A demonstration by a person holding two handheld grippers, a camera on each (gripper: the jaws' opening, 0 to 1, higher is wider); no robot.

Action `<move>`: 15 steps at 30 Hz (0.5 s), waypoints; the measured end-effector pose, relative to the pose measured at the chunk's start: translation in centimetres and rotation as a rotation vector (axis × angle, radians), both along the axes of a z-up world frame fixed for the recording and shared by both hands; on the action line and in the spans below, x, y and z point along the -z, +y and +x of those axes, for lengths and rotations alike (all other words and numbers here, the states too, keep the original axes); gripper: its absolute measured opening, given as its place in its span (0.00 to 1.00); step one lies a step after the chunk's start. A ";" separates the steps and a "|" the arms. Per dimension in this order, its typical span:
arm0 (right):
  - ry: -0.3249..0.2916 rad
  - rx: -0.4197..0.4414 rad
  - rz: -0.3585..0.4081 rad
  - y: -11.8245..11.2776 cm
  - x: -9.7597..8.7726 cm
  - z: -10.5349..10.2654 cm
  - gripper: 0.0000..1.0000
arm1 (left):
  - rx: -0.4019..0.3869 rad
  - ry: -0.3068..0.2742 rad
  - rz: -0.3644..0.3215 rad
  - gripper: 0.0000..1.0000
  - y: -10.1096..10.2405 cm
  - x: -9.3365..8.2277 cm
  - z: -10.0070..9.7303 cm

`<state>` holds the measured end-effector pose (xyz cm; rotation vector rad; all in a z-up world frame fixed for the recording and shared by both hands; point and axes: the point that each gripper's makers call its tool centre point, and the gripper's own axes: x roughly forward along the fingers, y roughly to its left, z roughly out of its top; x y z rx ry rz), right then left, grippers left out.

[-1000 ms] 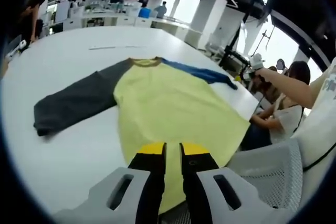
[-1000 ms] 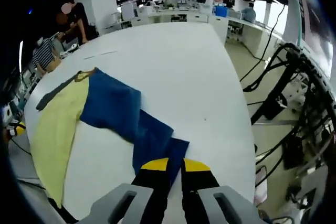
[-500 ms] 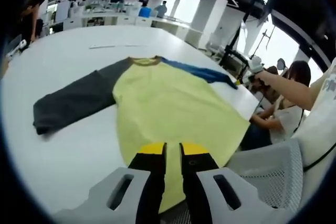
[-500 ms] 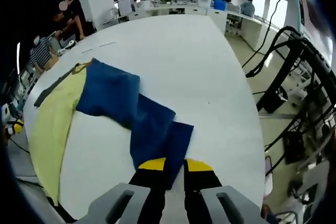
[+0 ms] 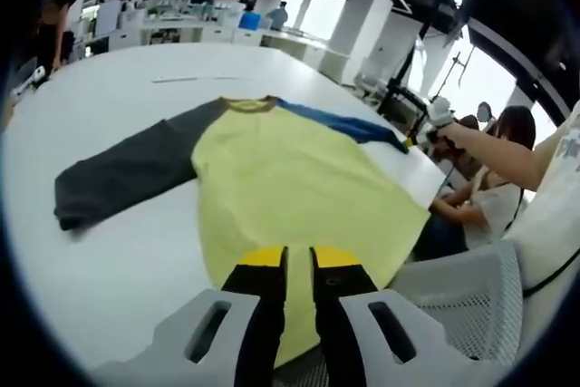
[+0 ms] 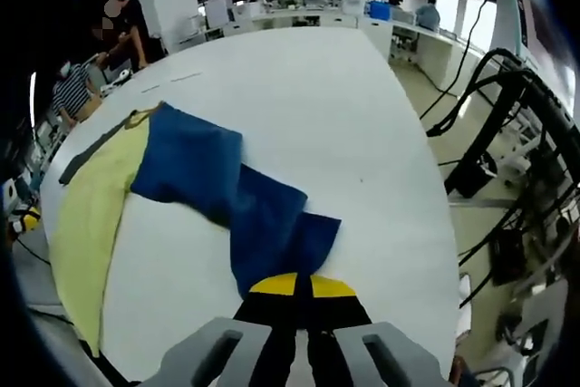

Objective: Fold the garment on the visible template until the final outline fits inside the template.

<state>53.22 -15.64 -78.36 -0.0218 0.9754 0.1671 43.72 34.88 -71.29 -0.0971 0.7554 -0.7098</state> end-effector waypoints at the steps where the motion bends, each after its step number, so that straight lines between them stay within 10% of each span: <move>1: 0.005 0.007 0.011 0.0 0.0 -0.1 0.00 | 0.001 0.000 0.000 0.07 0.0 0.0 0.0; 15: 0.028 0.034 -0.001 -3.6 -2.4 2.4 0.00 | -0.008 0.002 0.002 0.07 0.6 0.0 0.0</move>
